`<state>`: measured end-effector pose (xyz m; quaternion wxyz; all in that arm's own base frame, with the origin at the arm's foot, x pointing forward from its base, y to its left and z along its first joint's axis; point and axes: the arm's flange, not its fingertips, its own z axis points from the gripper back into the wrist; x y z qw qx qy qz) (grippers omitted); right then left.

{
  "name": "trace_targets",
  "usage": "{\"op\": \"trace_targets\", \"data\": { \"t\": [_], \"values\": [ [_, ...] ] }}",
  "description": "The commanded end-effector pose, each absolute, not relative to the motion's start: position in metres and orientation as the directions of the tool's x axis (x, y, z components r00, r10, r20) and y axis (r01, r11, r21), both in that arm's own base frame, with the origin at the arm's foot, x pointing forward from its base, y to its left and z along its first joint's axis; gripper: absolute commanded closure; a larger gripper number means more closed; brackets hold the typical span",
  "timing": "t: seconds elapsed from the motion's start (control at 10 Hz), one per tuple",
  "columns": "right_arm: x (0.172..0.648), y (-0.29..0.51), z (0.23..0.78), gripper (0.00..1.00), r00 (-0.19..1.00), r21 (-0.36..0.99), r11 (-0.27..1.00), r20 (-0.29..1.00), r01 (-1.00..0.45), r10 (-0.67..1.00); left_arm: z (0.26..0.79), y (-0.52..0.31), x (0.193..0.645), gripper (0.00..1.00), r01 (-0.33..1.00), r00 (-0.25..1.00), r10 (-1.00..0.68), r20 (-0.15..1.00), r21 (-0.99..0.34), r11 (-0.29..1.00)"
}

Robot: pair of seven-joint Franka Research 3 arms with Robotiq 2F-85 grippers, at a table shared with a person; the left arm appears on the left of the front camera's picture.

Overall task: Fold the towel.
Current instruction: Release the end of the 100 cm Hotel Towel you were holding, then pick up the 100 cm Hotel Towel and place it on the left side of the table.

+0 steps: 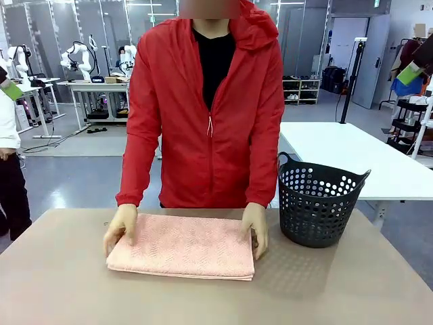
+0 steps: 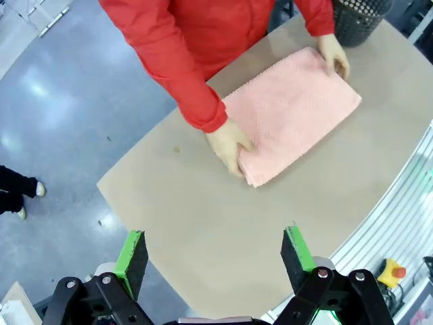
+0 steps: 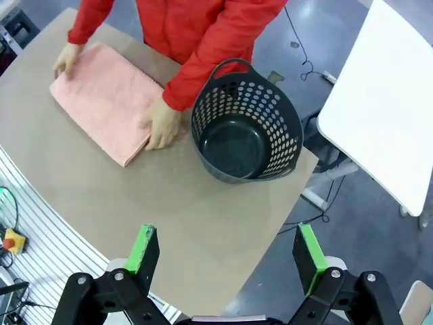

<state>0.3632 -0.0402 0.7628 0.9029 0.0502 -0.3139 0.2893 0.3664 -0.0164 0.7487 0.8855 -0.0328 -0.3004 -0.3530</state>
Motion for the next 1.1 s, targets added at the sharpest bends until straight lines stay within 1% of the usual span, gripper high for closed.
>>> {"op": "trace_targets", "data": {
  "t": [0.0,1.0],
  "values": [
    [0.3625,-0.0421,0.7634,0.00,0.629,-0.098,0.823,0.597,-0.559,0.498,0.7500,-0.0145,0.3666,0.00,0.644,0.577,-0.605,0.548,0.150,0.750],
    [0.3625,-0.0421,0.7634,0.00,0.629,-0.098,0.823,0.597,-0.559,0.498,0.7500,-0.0145,0.3666,0.00,0.644,0.577,-0.605,0.548,0.150,0.750]
  ]
}}
